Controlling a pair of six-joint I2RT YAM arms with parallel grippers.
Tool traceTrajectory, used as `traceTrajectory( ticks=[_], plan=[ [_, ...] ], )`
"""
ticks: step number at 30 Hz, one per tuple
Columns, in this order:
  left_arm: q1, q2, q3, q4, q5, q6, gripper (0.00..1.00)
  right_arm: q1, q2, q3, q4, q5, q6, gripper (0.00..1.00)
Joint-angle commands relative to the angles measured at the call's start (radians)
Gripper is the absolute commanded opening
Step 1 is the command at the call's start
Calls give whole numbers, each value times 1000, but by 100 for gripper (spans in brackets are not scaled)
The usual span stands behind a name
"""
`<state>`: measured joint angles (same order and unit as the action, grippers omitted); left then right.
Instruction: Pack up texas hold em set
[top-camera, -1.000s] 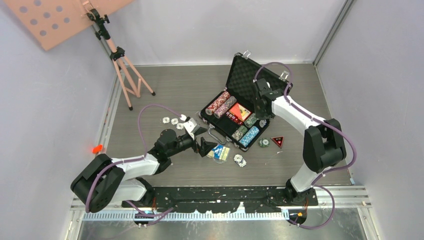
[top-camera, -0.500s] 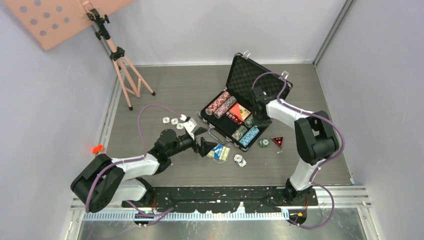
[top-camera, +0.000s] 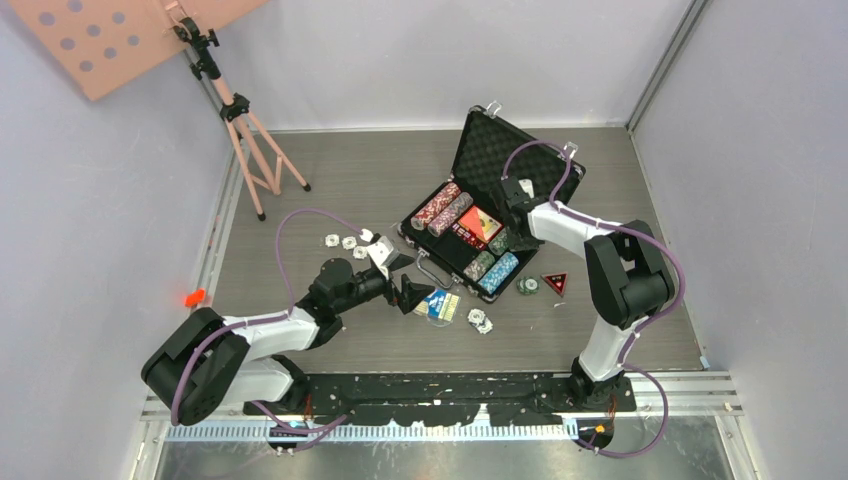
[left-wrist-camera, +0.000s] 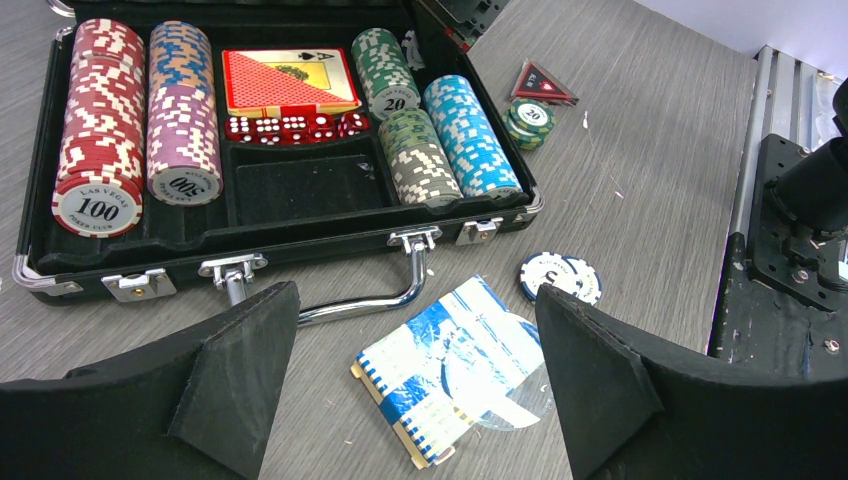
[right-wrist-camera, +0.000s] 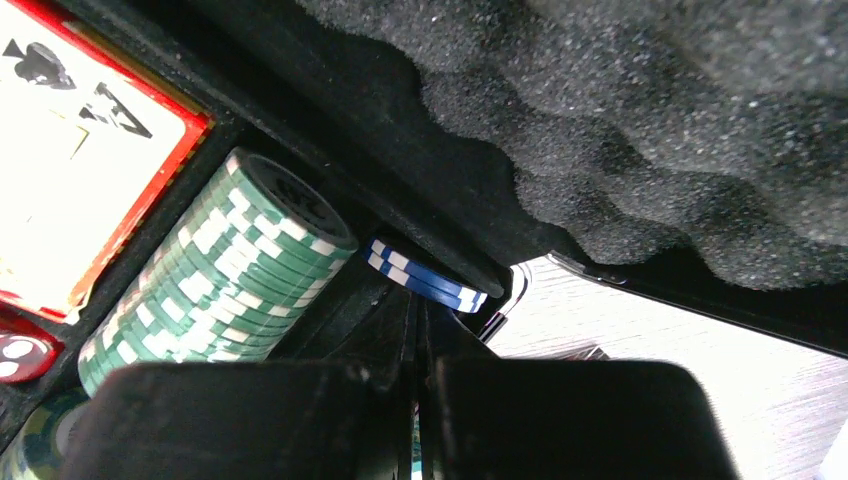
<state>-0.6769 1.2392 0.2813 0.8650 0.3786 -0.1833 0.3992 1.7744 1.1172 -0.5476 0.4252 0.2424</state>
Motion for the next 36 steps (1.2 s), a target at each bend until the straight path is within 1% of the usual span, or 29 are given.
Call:
traceTrajectory(
  ticks=[1,4,6,12,14,16,18,19,20,21,22,23,24,25,26,28,31,34,36],
  plan=[
    [-3,-10,-2,66,11,-2,91,-7,5,10,6,120,-6,0],
    [-3,-7,-3,67,10,0,91,-7,18,25,6,113,-6,1],
    [-3,-6,-2,66,10,1,91,-4,14,27,4,79,-8,1],
    [-3,-5,-3,66,8,2,91,-2,-83,14,-13,-80,13,1],
    [-3,-6,-2,66,9,1,91,-2,-116,26,-41,-103,20,3],
    [-3,-4,-2,66,10,-1,91,-2,-153,37,-74,-113,32,7],
    [-3,-4,-2,66,7,-3,91,-2,-197,37,-101,-118,51,16],
    [-3,-4,-2,66,7,-4,91,-2,-230,36,-120,-120,59,26],
    [-3,-3,-3,66,4,-5,91,-2,-244,32,-130,-125,75,31],
    [-3,-2,-2,66,-1,-7,91,-2,-274,30,-152,-125,85,43],
    [-3,-3,-2,66,-3,-9,91,-2,-290,22,-162,-126,109,49],
    [-3,-3,-2,67,-9,-11,92,-2,-321,17,-180,-127,120,59],
    [-3,-4,-2,65,-14,-14,92,-2,-337,5,-190,-124,154,74],
    [-4,-6,-2,63,-23,-17,92,-2,-368,-3,-207,-116,168,82],
    [-4,-10,-2,60,-35,-21,92,-2,-385,-21,-216,-100,201,95],
    [-4,-20,-5,50,-69,-30,93,-2,-443,-56,-239,-84,241,99],
    [-3,-43,-11,32,-134,-46,99,-3,-550,-124,-244,-113,285,100],
    [-3,-76,-24,16,-251,-90,100,-3,-655,-175,-253,-143,325,100],
    [-3,-126,-24,-41,-348,-149,100,-3,-707,-212,-268,-122,359,100]
  ],
)
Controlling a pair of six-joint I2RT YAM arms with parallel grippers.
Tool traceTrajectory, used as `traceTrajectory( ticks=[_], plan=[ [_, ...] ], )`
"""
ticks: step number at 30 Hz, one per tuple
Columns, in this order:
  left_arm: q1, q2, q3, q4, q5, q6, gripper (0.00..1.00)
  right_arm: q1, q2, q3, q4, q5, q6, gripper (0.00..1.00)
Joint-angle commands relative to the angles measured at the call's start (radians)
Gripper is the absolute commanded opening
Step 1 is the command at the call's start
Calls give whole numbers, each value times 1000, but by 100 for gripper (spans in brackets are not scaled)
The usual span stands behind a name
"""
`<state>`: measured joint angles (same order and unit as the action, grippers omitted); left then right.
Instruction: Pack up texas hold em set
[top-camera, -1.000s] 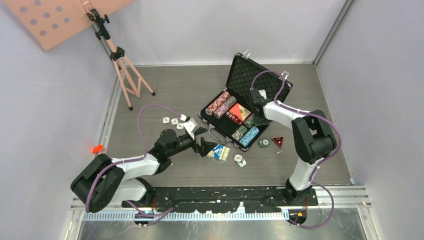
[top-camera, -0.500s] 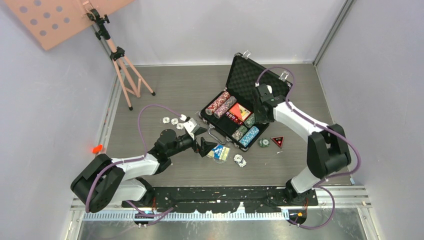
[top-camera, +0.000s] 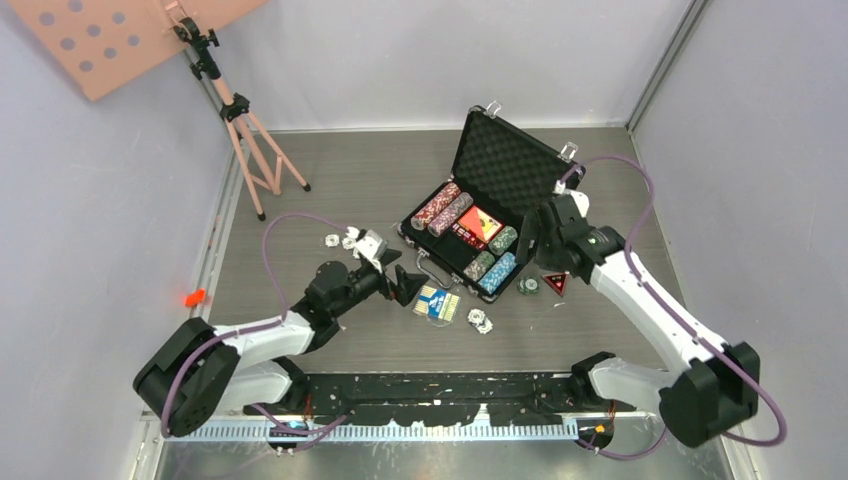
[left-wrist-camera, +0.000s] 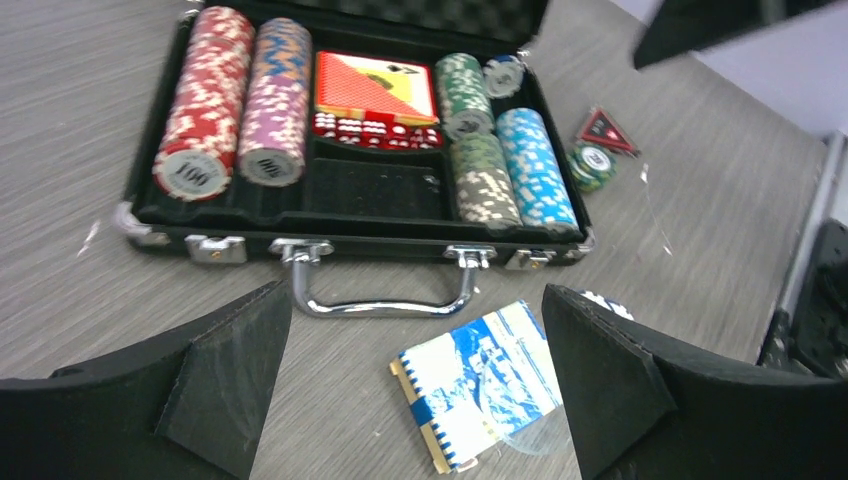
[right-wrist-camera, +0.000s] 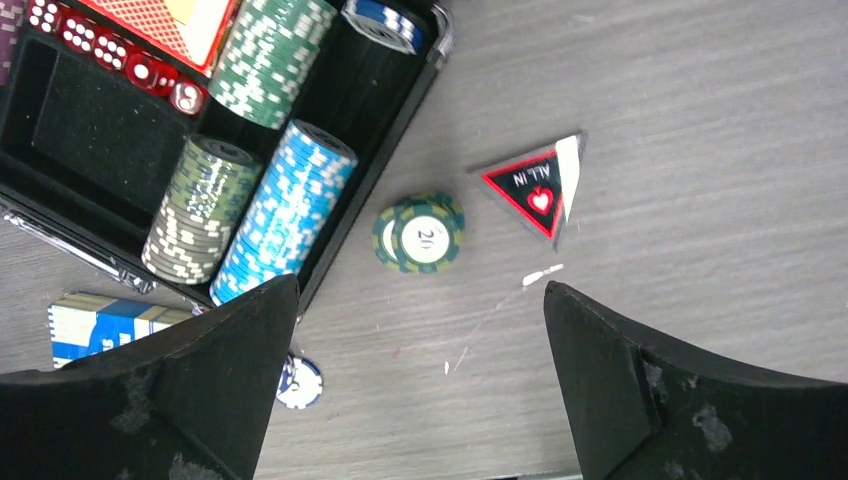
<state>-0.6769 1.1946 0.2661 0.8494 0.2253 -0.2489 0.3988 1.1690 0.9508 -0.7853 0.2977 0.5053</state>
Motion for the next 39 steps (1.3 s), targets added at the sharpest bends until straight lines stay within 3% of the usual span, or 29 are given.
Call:
traceTrajectory(
  ticks=[1,5,13,19,26,32,39],
  plan=[
    [-3,-115,2,-86,-213,-96,100,-4,-116,-64,-41,53,127,100],
    [-3,-211,51,-310,-305,-92,100,-12,-149,-66,-104,150,219,100],
    [-3,-195,53,-300,-295,-82,100,-13,-155,-75,-169,56,320,100],
    [-15,-126,109,-324,-157,-57,100,-9,-183,-58,-262,125,411,100],
    [-284,-40,378,-720,-359,89,100,-9,-150,63,-305,162,389,100],
    [-448,187,650,-1060,-424,49,100,-9,-176,120,-304,213,275,100],
    [-533,421,840,-1147,-453,-1,100,-9,-371,98,-261,279,212,100]
  ],
)
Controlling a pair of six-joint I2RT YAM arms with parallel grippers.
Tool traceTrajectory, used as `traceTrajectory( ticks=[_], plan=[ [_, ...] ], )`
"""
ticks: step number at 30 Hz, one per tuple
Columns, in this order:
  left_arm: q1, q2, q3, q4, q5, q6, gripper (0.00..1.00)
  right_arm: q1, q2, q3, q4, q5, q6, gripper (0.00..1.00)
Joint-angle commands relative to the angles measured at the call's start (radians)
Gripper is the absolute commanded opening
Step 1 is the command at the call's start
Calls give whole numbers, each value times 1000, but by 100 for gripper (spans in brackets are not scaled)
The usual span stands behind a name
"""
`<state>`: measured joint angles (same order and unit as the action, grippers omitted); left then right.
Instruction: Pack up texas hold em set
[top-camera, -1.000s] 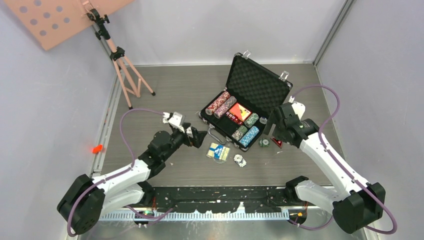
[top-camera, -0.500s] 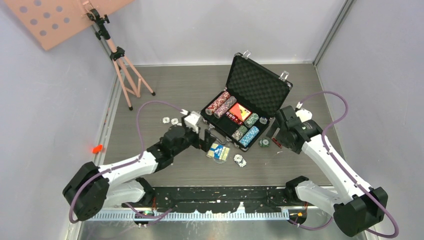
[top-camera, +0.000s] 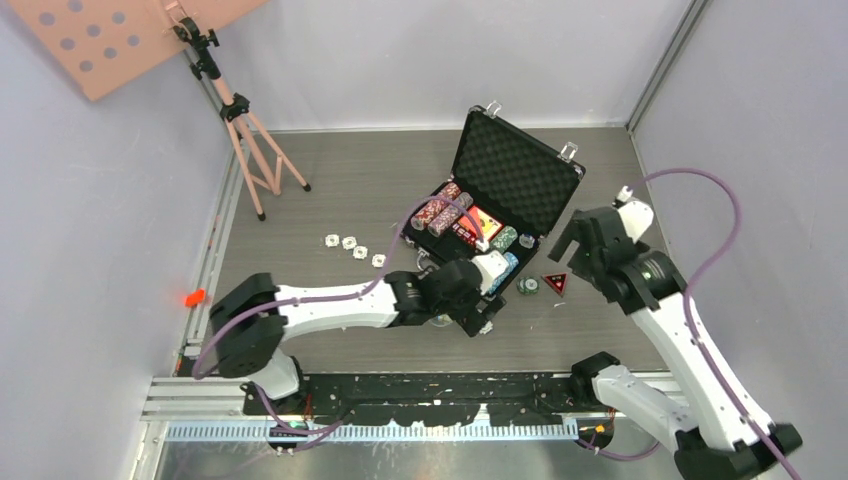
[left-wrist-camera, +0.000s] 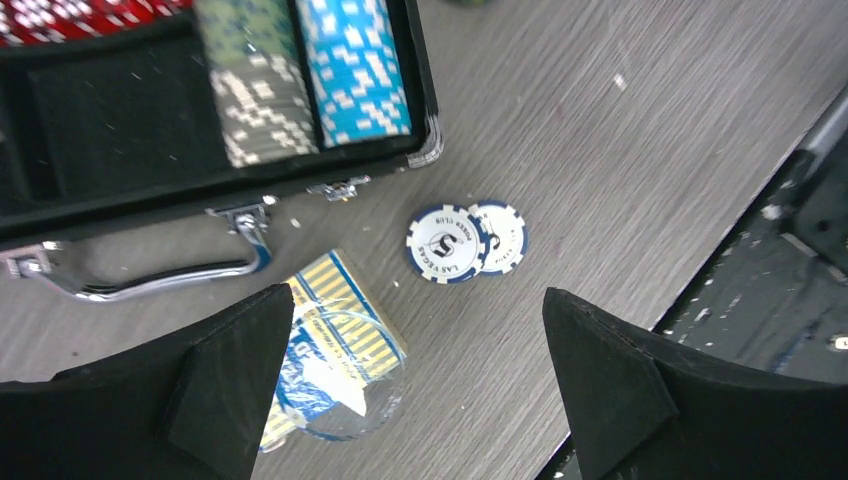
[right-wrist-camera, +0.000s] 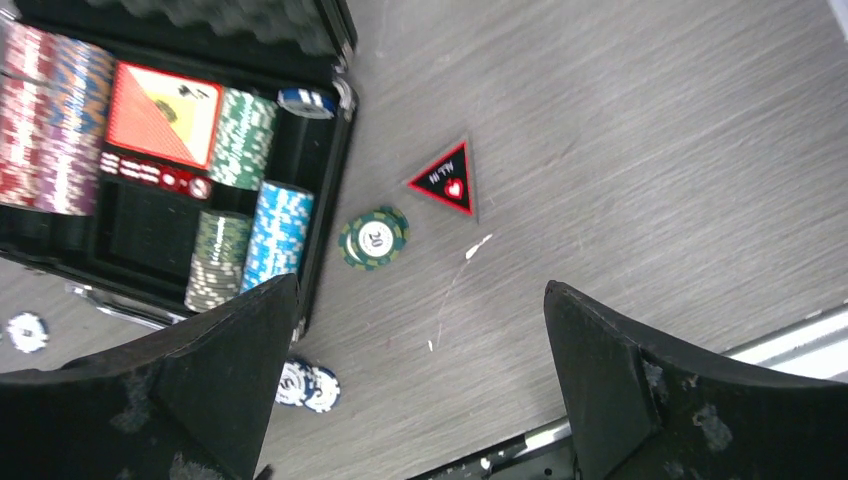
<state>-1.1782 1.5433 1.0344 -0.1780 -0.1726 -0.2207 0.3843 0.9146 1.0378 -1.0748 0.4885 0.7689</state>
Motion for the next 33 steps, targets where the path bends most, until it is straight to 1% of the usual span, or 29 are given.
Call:
traceTrajectory(
  ticks=[1,5,9,17,23,33],
  plan=[
    [-39,99,87,-121,-61,-32,100,5,-157,11,29,95,-56,100],
    [-48,202,170,-167,-66,-28,100,5,-274,10,31,113,-64,100],
    [-50,277,238,-220,-59,-32,100,5,-335,0,46,104,-65,100],
    [-45,325,259,-217,24,-39,100,5,-306,-5,55,87,-76,100],
    [-26,348,267,-199,118,-35,100,5,-299,-16,69,76,-80,100],
    [-7,395,305,-220,167,-33,100,5,-288,-17,78,60,-80,100]
  ],
)
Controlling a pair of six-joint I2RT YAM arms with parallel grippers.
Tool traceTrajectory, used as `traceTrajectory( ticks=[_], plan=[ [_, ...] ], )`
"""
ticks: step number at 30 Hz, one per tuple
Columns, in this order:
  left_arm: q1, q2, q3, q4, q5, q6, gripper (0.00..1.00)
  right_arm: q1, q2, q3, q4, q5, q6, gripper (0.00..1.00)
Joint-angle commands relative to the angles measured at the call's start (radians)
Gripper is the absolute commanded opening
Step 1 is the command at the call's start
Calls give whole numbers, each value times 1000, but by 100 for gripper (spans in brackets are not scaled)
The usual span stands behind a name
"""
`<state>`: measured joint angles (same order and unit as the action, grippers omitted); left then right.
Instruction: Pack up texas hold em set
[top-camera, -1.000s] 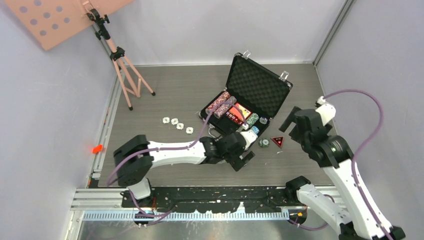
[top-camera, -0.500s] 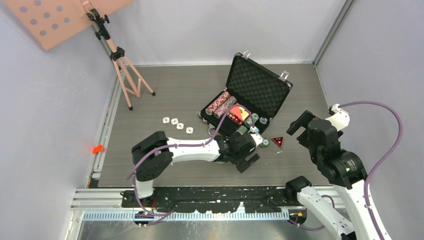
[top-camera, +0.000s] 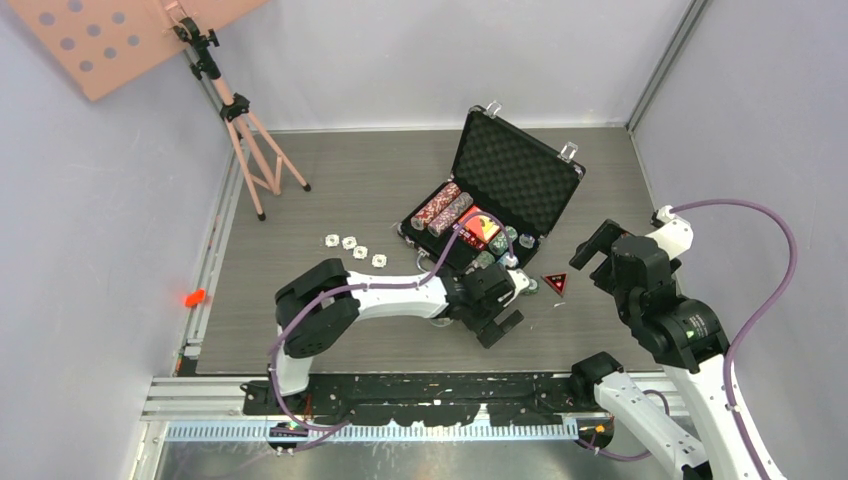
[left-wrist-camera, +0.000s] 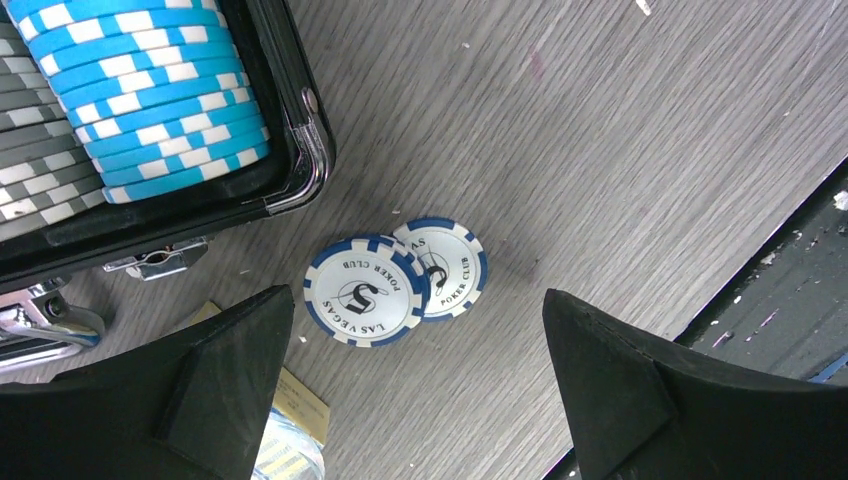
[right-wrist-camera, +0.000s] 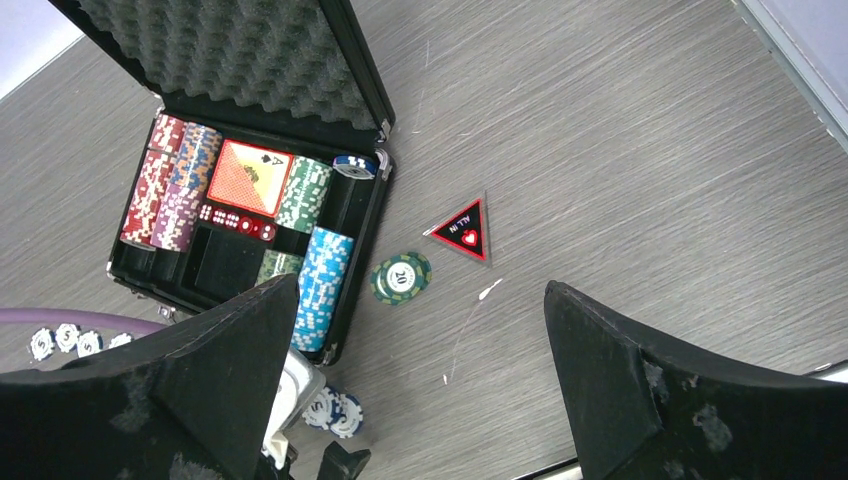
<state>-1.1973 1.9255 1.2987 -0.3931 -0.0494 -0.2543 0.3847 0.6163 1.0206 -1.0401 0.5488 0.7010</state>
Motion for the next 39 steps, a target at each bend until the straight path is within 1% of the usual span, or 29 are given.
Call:
traceTrajectory(
  ticks=[1,4,9,12,15,17,22,31,39],
  plan=[
    [14,17,46,-12,45,-1,100,5,12,0,44,-2,-12,100],
    [15,30,63,-37,45,1,98,5,10,-2,44,-3,-10,100],
    [16,56,95,-94,34,3,92,5,9,-2,45,-5,-8,100],
    [14,65,100,-101,24,-2,88,5,8,-4,45,-8,-8,100],
    [13,70,101,-104,13,-6,82,5,8,-8,46,-11,-5,100],
    [10,73,105,-110,-7,-8,75,5,7,-8,48,-13,-4,100],
    [-9,81,118,-131,-62,-6,77,5,5,-7,49,-18,-3,100],
    [-35,96,134,-147,-119,-12,75,5,4,-17,51,-27,5,100],
    [-47,96,146,-161,-148,-11,61,5,4,-24,55,-33,11,100]
  ],
)
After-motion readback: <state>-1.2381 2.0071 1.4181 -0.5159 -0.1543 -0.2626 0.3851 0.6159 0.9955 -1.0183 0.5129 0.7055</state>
